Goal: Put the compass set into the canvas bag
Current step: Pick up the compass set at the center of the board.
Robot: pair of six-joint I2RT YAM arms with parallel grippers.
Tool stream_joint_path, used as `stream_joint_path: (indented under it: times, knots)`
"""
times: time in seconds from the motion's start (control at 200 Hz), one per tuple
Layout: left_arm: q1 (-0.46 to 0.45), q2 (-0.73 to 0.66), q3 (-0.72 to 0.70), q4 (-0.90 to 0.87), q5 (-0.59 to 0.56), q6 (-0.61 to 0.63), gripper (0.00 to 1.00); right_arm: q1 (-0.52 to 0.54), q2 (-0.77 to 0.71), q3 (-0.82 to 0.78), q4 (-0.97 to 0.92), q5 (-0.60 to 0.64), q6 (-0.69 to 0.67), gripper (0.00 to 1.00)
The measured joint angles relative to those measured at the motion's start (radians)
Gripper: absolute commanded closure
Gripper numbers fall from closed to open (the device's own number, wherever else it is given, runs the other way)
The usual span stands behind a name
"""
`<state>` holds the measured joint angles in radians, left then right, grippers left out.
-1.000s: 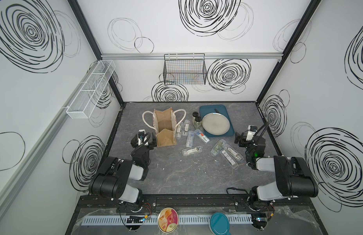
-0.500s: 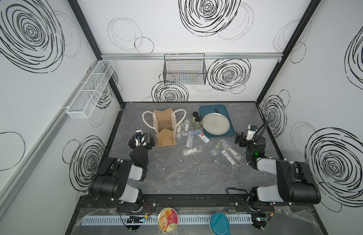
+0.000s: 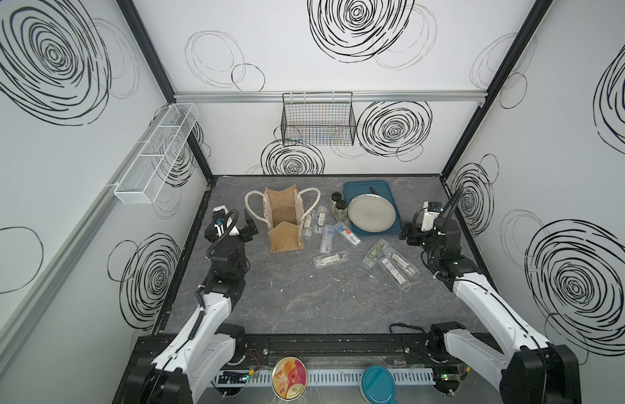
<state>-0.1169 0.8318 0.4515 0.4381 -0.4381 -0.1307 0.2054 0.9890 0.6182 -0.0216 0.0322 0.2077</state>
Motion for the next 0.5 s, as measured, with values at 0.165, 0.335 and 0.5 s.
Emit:
stream_joint_path:
  times: [0.165, 0.335, 0.5]
  knots:
    - [-0.037, -0.154, 0.055, -0.3, 0.013, -0.066, 0.01, 0.118, 0.054, 0.064, -0.214, -0.006, 0.064, 0.14]
    - [-0.097, -0.201, 0.108, -0.512, 0.055, -0.116, 0.01, 0.18, 0.177, 0.088, -0.338, -0.016, 0.13, 0.14]
    - [-0.185, -0.16, 0.194, -0.623, 0.066, -0.141, 0.01, 0.183, 0.296, 0.088, -0.41, -0.028, 0.195, 0.14]
